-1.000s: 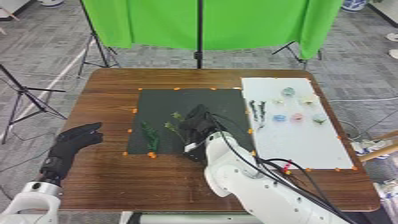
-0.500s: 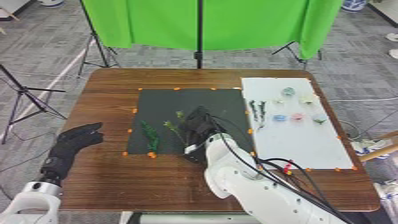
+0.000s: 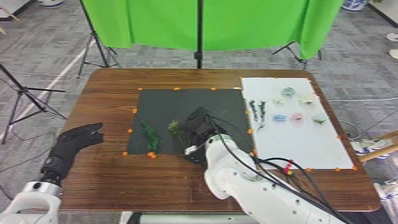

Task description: Arrange flowers

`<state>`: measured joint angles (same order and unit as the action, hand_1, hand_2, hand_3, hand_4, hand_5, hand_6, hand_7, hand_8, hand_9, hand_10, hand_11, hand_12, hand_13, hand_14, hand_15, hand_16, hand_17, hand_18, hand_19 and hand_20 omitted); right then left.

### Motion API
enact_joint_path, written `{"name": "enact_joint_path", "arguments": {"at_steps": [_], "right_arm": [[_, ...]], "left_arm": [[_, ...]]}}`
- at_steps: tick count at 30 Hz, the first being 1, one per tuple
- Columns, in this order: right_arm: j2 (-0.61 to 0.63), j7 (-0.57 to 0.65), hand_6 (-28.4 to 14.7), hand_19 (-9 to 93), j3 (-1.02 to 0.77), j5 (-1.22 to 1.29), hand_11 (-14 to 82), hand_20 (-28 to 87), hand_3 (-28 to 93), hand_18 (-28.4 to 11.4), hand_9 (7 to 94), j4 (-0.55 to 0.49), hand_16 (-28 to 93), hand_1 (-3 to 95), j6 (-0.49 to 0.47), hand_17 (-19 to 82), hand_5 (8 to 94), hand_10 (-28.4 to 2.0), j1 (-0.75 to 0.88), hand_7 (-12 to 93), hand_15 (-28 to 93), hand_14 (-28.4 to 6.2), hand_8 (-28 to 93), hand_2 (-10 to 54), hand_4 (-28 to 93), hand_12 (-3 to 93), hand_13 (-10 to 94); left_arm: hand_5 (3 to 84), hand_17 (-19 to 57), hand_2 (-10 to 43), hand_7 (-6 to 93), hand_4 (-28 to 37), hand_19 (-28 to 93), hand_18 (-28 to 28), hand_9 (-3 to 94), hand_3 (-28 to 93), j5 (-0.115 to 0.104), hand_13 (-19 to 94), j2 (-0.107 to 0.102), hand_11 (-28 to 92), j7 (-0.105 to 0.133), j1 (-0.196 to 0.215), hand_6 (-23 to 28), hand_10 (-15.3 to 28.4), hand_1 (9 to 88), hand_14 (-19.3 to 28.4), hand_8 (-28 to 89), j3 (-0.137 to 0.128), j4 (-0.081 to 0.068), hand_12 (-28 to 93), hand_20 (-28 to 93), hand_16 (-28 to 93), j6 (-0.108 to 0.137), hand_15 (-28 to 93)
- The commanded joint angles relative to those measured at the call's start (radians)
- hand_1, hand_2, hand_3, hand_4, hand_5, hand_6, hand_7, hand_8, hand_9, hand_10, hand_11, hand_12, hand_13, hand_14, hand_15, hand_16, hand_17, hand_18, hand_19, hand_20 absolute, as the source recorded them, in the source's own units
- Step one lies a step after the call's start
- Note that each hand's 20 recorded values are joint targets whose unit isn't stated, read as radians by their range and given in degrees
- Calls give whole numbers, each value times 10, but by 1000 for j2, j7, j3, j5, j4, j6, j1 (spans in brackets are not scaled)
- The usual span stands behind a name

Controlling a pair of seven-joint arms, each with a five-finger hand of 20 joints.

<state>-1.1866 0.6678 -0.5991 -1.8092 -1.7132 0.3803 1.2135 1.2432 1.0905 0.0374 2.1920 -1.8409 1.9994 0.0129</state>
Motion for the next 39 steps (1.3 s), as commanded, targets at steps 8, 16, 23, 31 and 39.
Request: {"name": "enact_joint_path", "arguments": {"at_steps": [8,16,23,31,39], "right_arm": [[1,-24,-39,932,-5,-39,333,462,526,-200,872,6,353,513,23,556,775,-126,7,214,583,-6,166,-95,-87,292,937],[10,-32,-37,931,-19,-115,337,463,539,-203,867,14,360,499,4,547,768,-127,7,213,574,-7,160,-95,-89,294,937],[45,-42,-33,929,-68,-177,345,465,562,-208,855,-19,374,480,12,535,758,-126,-7,220,559,-12,151,-95,-100,296,937],[178,-4,-33,916,-184,-274,333,477,628,-216,832,-108,397,420,-101,502,738,-127,-45,215,550,-24,75,-95,-128,297,915],[250,95,-45,932,-257,-323,361,601,616,-213,836,-92,403,335,-358,561,732,-135,-86,168,670,-21,-69,-95,-119,311,912]], "left_arm": [[467,47,43,138,-175,290,163,474,641,6,373,8,243,-12,10,53,148,314,192,-57,1,-3,137,295,12,-9,287],[467,46,43,137,-175,290,163,474,641,7,374,11,243,-11,12,53,147,314,192,-57,-1,-2,137,295,11,-9,287],[467,46,44,137,-176,290,163,475,641,7,373,13,244,-12,12,54,149,314,192,-57,-3,-2,137,294,11,-11,286],[467,46,44,137,-175,291,163,475,640,8,373,11,242,-9,17,53,148,314,192,-57,-11,4,136,295,12,-5,286],[467,46,44,136,-175,290,163,474,641,8,373,9,243,-13,23,54,148,314,193,-57,-19,9,136,294,12,-6,287]]}}
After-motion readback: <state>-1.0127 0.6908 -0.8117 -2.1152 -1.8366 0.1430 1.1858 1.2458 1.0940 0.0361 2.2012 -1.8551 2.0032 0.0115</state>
